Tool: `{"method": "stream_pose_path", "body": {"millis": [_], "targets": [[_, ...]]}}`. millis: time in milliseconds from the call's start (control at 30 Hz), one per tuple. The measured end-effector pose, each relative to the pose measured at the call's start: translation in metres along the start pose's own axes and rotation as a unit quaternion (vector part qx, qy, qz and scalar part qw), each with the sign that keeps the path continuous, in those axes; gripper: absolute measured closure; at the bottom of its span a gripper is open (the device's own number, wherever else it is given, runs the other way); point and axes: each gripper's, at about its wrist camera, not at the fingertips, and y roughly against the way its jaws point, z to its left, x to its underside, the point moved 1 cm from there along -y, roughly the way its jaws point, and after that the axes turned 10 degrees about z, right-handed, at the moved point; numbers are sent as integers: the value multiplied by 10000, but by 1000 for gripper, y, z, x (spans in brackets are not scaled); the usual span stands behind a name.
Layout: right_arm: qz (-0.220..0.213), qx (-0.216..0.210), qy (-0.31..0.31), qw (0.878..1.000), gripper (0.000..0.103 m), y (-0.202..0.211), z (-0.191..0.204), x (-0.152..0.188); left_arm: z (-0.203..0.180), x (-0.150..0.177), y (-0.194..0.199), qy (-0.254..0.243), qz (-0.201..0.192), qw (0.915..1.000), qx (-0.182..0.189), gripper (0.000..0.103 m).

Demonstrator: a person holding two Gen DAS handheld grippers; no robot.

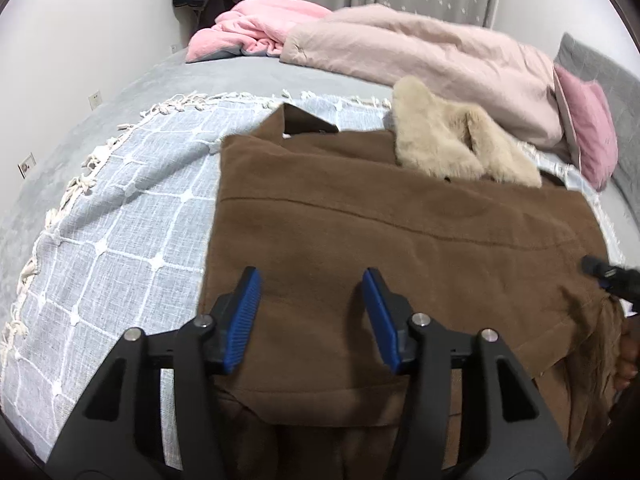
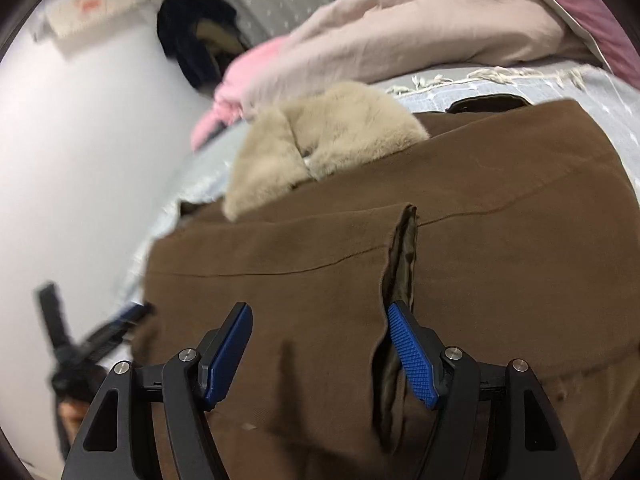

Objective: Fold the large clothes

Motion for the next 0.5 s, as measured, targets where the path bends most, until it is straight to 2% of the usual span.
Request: {"method": "stream_pose_path", "body": {"millis": [67, 100, 133, 167, 200, 233, 367, 433, 500], "targets": [[146, 357, 56, 9992, 33, -14, 2, -8, 10, -1, 3, 188, -148, 9996, 175, 61], [186, 432, 92, 9988, 38, -18, 2, -8, 15, 0, 3, 277, -155, 9990, 308, 76], [204, 549, 192, 9981, 67, -24, 5, -9, 21, -1, 1, 383, -103, 9979, 516, 90], [220, 662, 366, 9969, 91, -26, 7, -8, 26, -1, 0, 466, -62, 9967, 660, 93], [278, 683, 558, 9957, 96, -27, 13, -9, 29, -1, 1, 508, -77, 9962, 702, 93], [206, 643, 604, 9959, 96, -21, 17, -11, 31, -1, 4, 543, -158, 9960, 686, 93], [-900, 472, 1290, 9864, 96, 35, 52, -20, 30, -1, 16, 462, -484, 9937, 901, 93], [-1311, 549, 1471, 9788, 96, 55, 56, -24, 23, -1, 10, 299, -381, 9946, 917, 93], [-1305, 743, 1384, 9789, 96, 53, 45, -29, 19, 0, -6, 204, -54, 9969, 755, 93]]}}
